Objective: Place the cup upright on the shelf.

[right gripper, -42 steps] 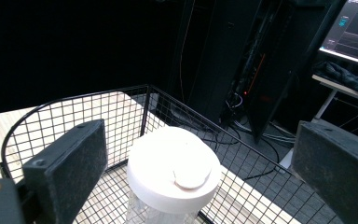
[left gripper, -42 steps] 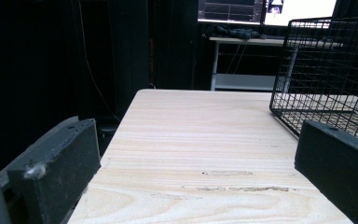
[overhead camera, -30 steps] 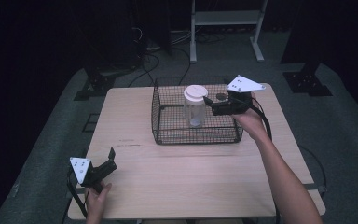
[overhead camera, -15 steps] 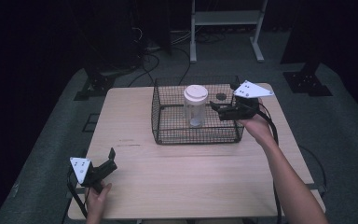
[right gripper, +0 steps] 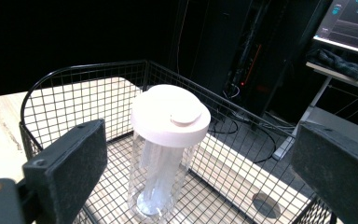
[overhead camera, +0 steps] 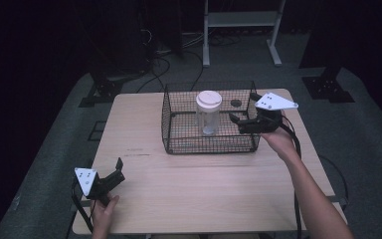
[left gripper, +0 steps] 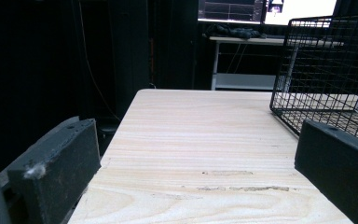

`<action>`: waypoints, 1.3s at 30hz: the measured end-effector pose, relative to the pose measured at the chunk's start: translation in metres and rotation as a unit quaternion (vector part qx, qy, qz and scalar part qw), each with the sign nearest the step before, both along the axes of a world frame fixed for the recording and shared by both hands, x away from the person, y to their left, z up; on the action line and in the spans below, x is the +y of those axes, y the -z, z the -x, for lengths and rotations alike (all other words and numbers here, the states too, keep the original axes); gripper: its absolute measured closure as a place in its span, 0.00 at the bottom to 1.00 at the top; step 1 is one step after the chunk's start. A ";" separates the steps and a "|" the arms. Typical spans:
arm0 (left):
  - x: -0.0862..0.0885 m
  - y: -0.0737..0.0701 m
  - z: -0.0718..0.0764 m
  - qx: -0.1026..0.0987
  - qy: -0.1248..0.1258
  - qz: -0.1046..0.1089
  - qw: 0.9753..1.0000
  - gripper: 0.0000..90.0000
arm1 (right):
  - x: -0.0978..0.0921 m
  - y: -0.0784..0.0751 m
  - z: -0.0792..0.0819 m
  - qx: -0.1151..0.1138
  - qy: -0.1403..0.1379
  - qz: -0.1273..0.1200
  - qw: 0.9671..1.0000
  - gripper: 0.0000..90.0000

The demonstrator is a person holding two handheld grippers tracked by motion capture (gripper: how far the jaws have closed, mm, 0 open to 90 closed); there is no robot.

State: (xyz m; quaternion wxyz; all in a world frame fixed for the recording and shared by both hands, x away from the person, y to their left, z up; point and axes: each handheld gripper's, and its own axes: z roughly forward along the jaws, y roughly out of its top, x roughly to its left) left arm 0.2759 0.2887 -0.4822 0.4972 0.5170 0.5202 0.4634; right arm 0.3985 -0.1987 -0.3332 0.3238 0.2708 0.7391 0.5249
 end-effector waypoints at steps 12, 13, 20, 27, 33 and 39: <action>0.000 0.000 0.000 0.000 0.000 0.000 1.000 0.00 | -0.008 0.003 0.012 -0.002 0.001 0.003 1.000 0.03; 0.000 0.000 0.000 0.000 -0.001 0.001 1.000 0.00 | -0.009 0.003 0.013 -0.002 0.000 0.002 1.000 0.03; 0.000 0.000 0.000 0.000 -0.001 0.001 1.000 0.00 | -0.012 0.010 0.021 0.002 -0.002 0.002 1.000 0.04; 0.000 0.000 0.000 0.000 -0.001 0.000 1.000 0.00 | -0.014 0.014 0.027 0.002 -0.005 0.005 1.000 0.04; 0.000 0.000 0.000 0.001 -0.001 -0.001 1.000 0.00 | -0.016 0.018 0.034 0.003 -0.007 0.004 1.000 0.04; 0.000 0.000 0.000 0.001 -0.001 -0.002 1.000 0.00 | -0.018 0.026 0.040 0.008 -0.008 0.006 1.000 0.04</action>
